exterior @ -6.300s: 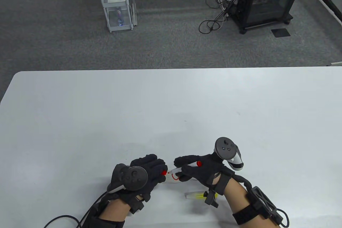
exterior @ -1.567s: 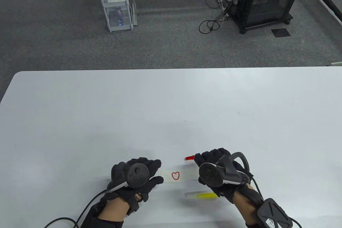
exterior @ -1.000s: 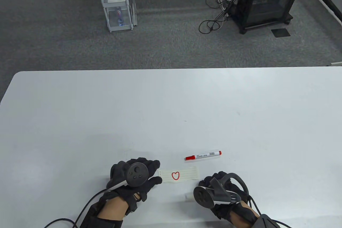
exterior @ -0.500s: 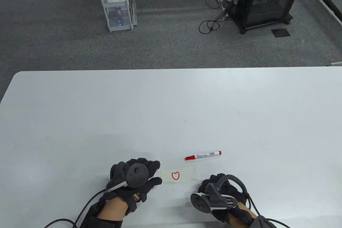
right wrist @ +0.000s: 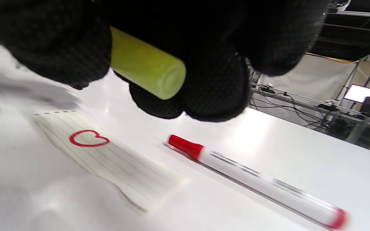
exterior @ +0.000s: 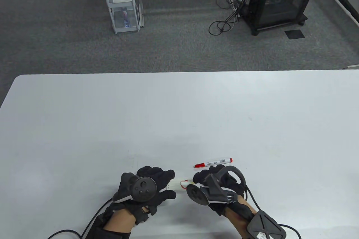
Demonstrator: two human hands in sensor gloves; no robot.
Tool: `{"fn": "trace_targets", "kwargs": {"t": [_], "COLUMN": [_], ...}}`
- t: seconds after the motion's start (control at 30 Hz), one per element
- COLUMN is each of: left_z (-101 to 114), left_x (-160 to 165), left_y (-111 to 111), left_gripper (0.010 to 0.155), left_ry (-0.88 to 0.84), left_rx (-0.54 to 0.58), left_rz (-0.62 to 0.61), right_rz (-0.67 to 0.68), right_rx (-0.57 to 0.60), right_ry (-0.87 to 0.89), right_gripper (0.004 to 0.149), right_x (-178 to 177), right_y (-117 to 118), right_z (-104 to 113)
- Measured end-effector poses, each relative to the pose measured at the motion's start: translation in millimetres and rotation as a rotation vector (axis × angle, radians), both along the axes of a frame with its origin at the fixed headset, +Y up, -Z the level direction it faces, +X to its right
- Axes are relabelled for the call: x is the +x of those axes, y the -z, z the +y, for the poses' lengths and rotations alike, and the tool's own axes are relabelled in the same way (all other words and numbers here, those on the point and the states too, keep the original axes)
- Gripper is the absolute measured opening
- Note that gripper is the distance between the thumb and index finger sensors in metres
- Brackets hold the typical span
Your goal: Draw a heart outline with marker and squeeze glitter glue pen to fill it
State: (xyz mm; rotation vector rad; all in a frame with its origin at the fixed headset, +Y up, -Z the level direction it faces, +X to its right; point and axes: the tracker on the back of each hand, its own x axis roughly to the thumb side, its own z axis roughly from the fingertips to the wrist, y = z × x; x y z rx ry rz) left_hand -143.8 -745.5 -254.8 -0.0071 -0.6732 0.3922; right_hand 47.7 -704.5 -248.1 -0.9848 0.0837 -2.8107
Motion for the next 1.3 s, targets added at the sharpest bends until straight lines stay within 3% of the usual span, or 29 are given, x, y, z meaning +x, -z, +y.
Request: {"fn": "trace_targets", "kwargs": {"t": [0.17, 0.3, 0.6, 0.63, 0.7, 0.73, 0.8, 0.9, 1.0, 1.03, 1.13, 1.17, 1.27, 1.3], "left_z": [-1, -2, 1, 2, 4, 5, 6, 5, 2, 1, -7, -9, -5, -4], "left_x": [7, 8, -3, -4, -7, -8, -8, -6, -8, -8, -7, -8, -10, -11], "left_y": [-2, 0, 5, 5, 5, 5, 4, 3, 6, 7, 13, 13, 13, 12], "left_gripper": [0.069, 0.053, 0.049, 0.049, 0.048, 0.048, 0.048, 0.047, 0.048, 0.048, 0.048, 0.048, 0.048, 0.048], "left_ry": [0.009, 0.005, -0.062, -0.071, -0.091, -0.094, -0.106, -0.123, -0.158, -0.166, -0.149, -0.171, -0.194, -0.200], "left_rx": [0.005, 0.021, 0.006, 0.008, 0.032, 0.037, 0.052, 0.063, 0.016, -0.008, -0.154, -0.158, -0.107, -0.093], "left_rz": [0.001, 0.024, 0.047, 0.046, 0.062, 0.066, 0.069, 0.067, 0.045, 0.045, -0.005, 0.010, 0.039, 0.045], "right_rz": [0.040, 0.074, 0.145, 0.123, -0.045, -0.099, -0.166, -0.262, -0.290, -0.287, -0.233, -0.223, -0.296, -0.328], "right_rx": [0.020, 0.045, 0.327, 0.290, 0.143, 0.100, 0.004, -0.365, -0.512, -0.541, -0.459, -0.454, -0.521, -0.515], "right_ry": [0.044, 0.081, 0.213, 0.248, 0.315, 0.346, 0.463, 0.702, 0.946, 0.963, 0.917, 0.914, 0.936, 0.929], "right_gripper": [0.050, 0.050, 0.051, 0.055, 0.077, 0.078, 0.064, 0.056, 0.052, 0.050, 0.044, 0.046, 0.078, 0.077], "right_x": [-10, -10, -6, -3, 9, 15, 26, 37, 47, 48, 50, 51, 56, 58], "right_y": [-2, -4, -20, -16, -9, -6, 1, 13, 21, 22, 22, 22, 21, 20], "right_z": [-7, -9, -5, -4, 0, 2, 4, -10, -20, -22, -19, -17, -18, -18]}}
